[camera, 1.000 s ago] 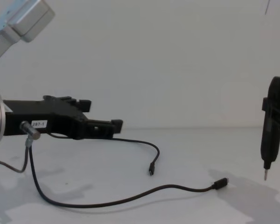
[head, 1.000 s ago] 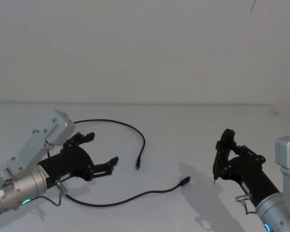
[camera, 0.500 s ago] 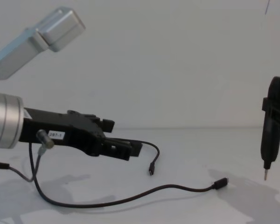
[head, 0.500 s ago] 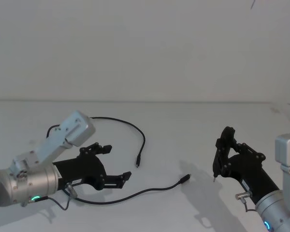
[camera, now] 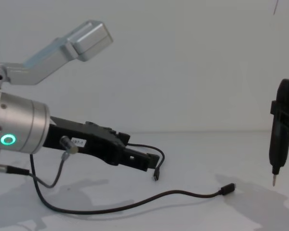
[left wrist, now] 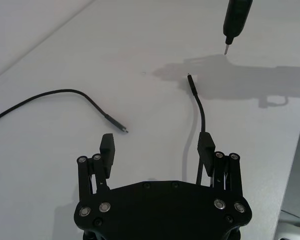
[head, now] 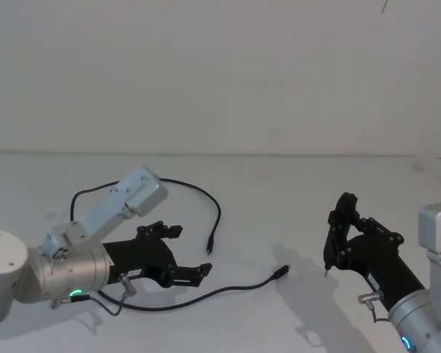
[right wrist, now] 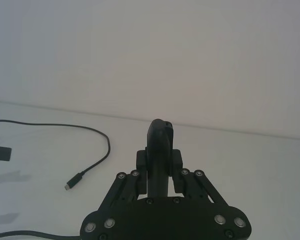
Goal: Pick up the data cable with the one hand.
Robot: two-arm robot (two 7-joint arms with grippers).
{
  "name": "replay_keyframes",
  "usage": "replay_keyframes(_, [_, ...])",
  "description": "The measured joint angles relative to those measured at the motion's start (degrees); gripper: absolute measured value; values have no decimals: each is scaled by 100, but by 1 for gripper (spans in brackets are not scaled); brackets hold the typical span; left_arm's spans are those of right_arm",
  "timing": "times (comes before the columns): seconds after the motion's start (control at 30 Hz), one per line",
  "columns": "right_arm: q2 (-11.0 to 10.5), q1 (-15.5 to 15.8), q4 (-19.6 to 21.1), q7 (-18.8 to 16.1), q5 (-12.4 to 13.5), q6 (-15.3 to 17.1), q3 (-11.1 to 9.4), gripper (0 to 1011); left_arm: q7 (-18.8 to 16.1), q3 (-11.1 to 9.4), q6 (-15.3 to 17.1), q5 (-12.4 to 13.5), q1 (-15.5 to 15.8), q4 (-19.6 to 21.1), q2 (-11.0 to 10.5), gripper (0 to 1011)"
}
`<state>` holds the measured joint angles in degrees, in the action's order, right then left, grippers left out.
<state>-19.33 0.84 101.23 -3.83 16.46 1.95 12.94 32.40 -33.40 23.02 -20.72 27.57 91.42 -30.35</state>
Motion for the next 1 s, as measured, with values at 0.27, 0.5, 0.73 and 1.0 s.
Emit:
replay_keyframes(0.27, [0,0,0,0,0,0,0,279,143,-145,162,-78,195,-142,139,1001])
replay_keyframes(0.5, [0,0,0,0,0,0,0,279,213,-308,242,-68,352,-266,216,1001])
replay_keyframes(0.73, [0,0,0,0,0,0,0,279,216,-508,248,116,508,-384,260,1001])
replay_keyframes(1.0, [0,0,0,0,0,0,0,279,170,-693,235,348,627,-509,315,1001])
